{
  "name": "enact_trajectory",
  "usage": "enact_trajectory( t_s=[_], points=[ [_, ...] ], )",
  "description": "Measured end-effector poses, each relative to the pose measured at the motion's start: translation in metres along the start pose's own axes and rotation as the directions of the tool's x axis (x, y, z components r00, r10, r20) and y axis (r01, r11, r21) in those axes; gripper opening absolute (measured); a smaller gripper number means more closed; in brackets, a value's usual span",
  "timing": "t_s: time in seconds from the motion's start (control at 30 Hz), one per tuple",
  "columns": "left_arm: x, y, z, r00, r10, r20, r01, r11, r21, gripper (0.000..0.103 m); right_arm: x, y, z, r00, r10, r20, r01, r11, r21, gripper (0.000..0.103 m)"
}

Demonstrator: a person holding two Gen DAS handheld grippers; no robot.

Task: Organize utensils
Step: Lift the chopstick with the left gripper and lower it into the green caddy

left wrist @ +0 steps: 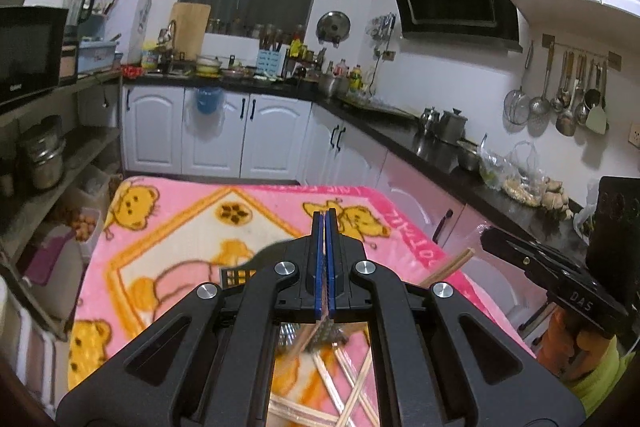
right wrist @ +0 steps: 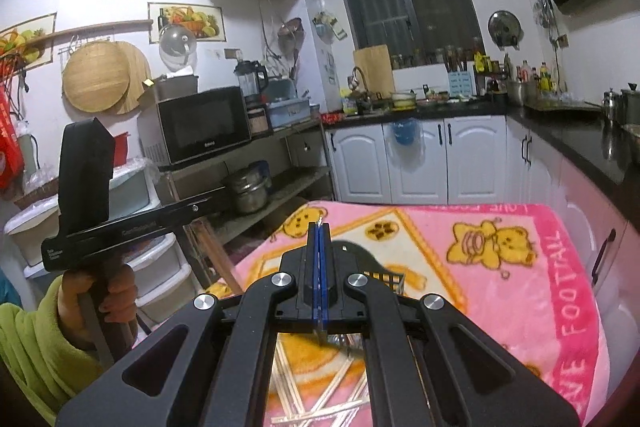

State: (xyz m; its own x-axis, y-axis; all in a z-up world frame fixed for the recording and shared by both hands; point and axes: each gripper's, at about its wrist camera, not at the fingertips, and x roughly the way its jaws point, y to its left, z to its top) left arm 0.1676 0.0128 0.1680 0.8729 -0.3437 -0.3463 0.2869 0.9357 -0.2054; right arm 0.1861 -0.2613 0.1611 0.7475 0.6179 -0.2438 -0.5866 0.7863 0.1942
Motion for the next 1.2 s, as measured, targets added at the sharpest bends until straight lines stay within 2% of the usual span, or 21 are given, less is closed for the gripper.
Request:
enact_trajectory(
  t_s=[0.37,0.7,1.0,1.2],
  points=[
    [0.005,-0.010,0.038,0.997,0.009,0.072,-0.013,0.999,0.049,0.000,-0.006,0.008,0.036,0.997,0.006,0.077,-0.003,0.999,-0.033,0.001],
    [0.024,-0.008,0.059,0.993,0.036,0.112,-0.043,0.997,0.063,0.000,0.013,0.005,0.060,0.996,0.013,0.090,-0.011,1.000,-0.022,0.001],
    [0.044,0.008,0.058,0.993,0.068,0.100,-0.073,0.996,0.048,0.000,0.044,-0.003,0.065,0.999,0.013,0.035,-0.013,1.000,-0.002,0.001],
    [0.054,0.020,0.051,0.994,0.075,0.075,-0.076,0.997,0.018,0.000,0.063,-0.009,0.056,1.000,0.002,-0.011,-0.002,1.000,0.019,0.001]
  ],
)
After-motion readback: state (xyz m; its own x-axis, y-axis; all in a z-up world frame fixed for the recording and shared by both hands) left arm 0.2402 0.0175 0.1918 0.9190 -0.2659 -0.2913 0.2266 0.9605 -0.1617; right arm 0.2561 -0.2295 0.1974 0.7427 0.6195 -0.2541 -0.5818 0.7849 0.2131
